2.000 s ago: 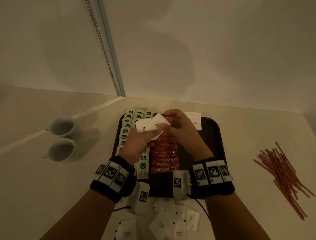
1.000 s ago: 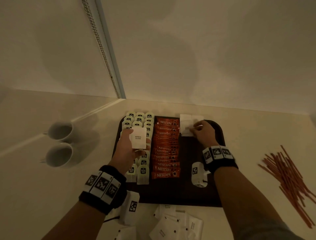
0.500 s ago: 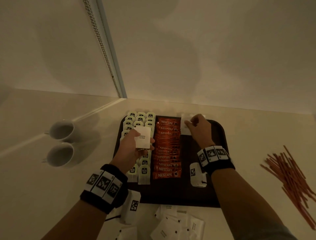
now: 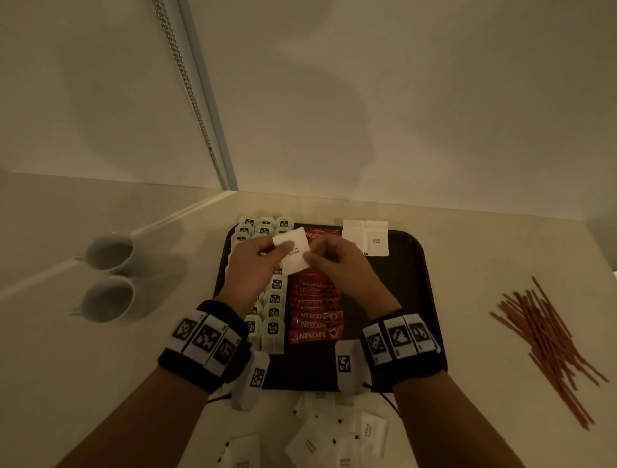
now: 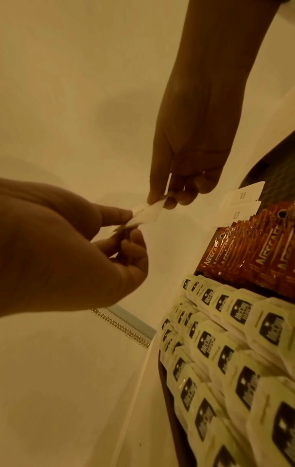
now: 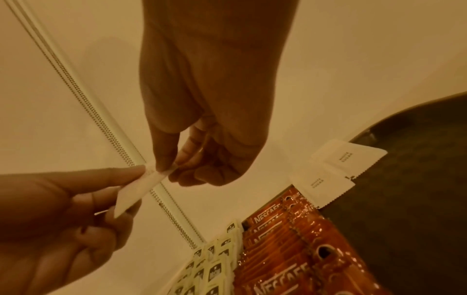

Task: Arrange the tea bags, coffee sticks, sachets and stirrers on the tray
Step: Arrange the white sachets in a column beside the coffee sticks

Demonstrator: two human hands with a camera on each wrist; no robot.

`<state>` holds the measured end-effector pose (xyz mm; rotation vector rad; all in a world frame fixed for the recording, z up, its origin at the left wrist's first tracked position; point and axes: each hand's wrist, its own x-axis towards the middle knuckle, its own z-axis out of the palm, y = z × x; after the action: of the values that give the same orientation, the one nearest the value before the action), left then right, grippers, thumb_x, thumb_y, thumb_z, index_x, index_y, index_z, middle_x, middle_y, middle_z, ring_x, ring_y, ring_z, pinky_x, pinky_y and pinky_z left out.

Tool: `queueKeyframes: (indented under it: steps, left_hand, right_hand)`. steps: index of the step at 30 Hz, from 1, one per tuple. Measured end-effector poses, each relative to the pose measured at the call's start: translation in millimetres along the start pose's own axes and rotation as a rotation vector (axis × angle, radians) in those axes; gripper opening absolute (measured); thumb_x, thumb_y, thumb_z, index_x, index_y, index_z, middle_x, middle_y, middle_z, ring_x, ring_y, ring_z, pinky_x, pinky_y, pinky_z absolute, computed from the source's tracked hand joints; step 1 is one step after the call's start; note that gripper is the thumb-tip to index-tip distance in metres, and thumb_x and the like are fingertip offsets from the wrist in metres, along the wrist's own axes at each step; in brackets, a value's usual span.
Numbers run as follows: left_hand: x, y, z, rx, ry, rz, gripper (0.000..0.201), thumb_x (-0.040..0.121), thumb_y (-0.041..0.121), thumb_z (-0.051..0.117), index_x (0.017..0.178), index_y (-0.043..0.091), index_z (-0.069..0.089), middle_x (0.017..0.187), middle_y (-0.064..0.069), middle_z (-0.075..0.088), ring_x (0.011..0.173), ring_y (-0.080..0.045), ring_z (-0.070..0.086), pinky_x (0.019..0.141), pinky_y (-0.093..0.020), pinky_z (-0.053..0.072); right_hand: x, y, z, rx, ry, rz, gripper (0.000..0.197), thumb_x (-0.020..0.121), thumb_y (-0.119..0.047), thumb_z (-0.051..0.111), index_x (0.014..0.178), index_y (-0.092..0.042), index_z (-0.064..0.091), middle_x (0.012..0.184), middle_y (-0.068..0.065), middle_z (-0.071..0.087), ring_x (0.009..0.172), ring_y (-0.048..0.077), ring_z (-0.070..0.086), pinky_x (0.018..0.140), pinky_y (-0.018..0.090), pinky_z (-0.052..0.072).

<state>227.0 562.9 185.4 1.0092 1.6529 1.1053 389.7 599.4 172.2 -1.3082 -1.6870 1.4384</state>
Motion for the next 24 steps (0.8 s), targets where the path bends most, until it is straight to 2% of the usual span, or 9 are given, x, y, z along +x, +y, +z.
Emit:
queueKeyframes:
  steps: [3,5,6,9,11,14,16,20,24]
  left_hand:
    - [-3.7,2.4,6.6,0.027,-0.026,0.038,0.018,0.088,0.018,0.065,0.105,0.014,0.070,0.074,0.008,0.065,0.055,0.006,0.056,0.051,-0.008,0.041]
    - [-7.7,2.0,11.1,0.037,-0.049,0.035,0.015,0.087,0.019,0.067,0.101,0.017,0.070,0.077,0.008,0.064,0.062,0.001,0.059,0.054,-0.009,0.043]
    - [-9.6,1.7,12.1,0.046,-0.054,0.029,0.013,0.086,0.021,0.067,0.098,0.018,0.069,0.080,0.008,0.064,0.067,-0.002,0.058,0.057,-0.012,0.043]
    - [-17.6,-1.9,4.4,0.077,-0.088,-0.046,0.015,0.089,0.032,0.061,0.101,0.023,0.064,0.093,0.006,0.062,0.079,-0.008,0.057,0.062,-0.018,0.041]
    - [-26.7,-7.8,-8.8,0.072,-0.145,-0.103,0.015,0.093,0.032,0.055,0.101,0.022,0.064,0.093,0.003,0.063,0.075,-0.008,0.057,0.062,-0.019,0.041]
    - [-43.7,-24.1,-35.9,0.114,-0.225,-0.170,0.014,0.095,0.023,0.052,0.100,0.020,0.066,0.089,-0.003,0.066,0.069,-0.011,0.059,0.059,-0.021,0.044]
    - [-55.8,-37.7,-54.5,0.125,-0.230,-0.239,0.016,0.095,0.017,0.051,0.099,0.018,0.067,0.089,-0.005,0.067,0.072,-0.015,0.059,0.061,-0.024,0.045]
    - [-77.4,-68.4,-90.6,0.125,-0.161,-0.356,0.018,0.095,0.009,0.051,0.096,0.010,0.068,0.080,-0.011,0.066,0.069,-0.023,0.057,0.060,-0.029,0.040]
    - [-92.7,-87.9,-118.0,0.111,-0.082,-0.436,0.018,0.095,0.005,0.049,0.094,0.005,0.067,0.082,-0.017,0.065,0.067,-0.027,0.056,0.057,-0.029,0.036]
  right_hand:
    - [-8.8,-0.1,-0.9,0.074,-0.018,0.057,0.017,0.088,-0.022,0.063,0.102,-0.012,0.064,0.099,0.007,0.068,0.090,0.020,0.067,0.078,0.029,0.057]
    - [-13.9,1.0,-2.5,0.123,-0.012,0.087,0.020,0.088,-0.021,0.062,0.106,-0.012,0.064,0.100,0.007,0.068,0.090,0.017,0.068,0.074,0.024,0.056]
    - [-15.3,3.2,-5.1,0.165,0.005,0.116,0.020,0.089,-0.020,0.061,0.106,-0.011,0.063,0.102,0.008,0.068,0.091,0.018,0.067,0.074,0.024,0.056]
    - [-14.1,19.0,-22.9,0.307,0.144,0.221,0.017,0.089,-0.015,0.059,0.104,-0.007,0.063,0.107,0.009,0.067,0.099,0.021,0.066,0.082,0.030,0.055]
    - [-7.5,35.0,-41.4,0.326,0.301,0.289,0.015,0.091,-0.012,0.057,0.104,-0.008,0.062,0.109,0.008,0.065,0.101,0.021,0.064,0.085,0.033,0.055]
    - [6.3,63.1,-70.2,0.158,0.484,0.372,0.017,0.092,-0.013,0.056,0.108,-0.010,0.061,0.106,0.006,0.064,0.094,0.019,0.062,0.087,0.037,0.054]
    - [15.3,83.9,-86.4,-0.052,0.523,0.407,0.015,0.093,-0.017,0.056,0.105,-0.011,0.062,0.105,0.008,0.065,0.093,0.022,0.062,0.089,0.042,0.053]
    - [25.0,109.9,-102.9,-0.278,0.477,0.452,0.024,0.092,-0.022,0.056,0.112,-0.009,0.064,0.113,0.008,0.065,0.104,0.024,0.059,0.096,0.043,0.048]
    - [32.9,112.0,-108.5,-0.391,0.412,0.412,0.025,0.090,-0.023,0.060,0.111,-0.009,0.064,0.112,0.008,0.066,0.103,0.023,0.059,0.093,0.037,0.047]
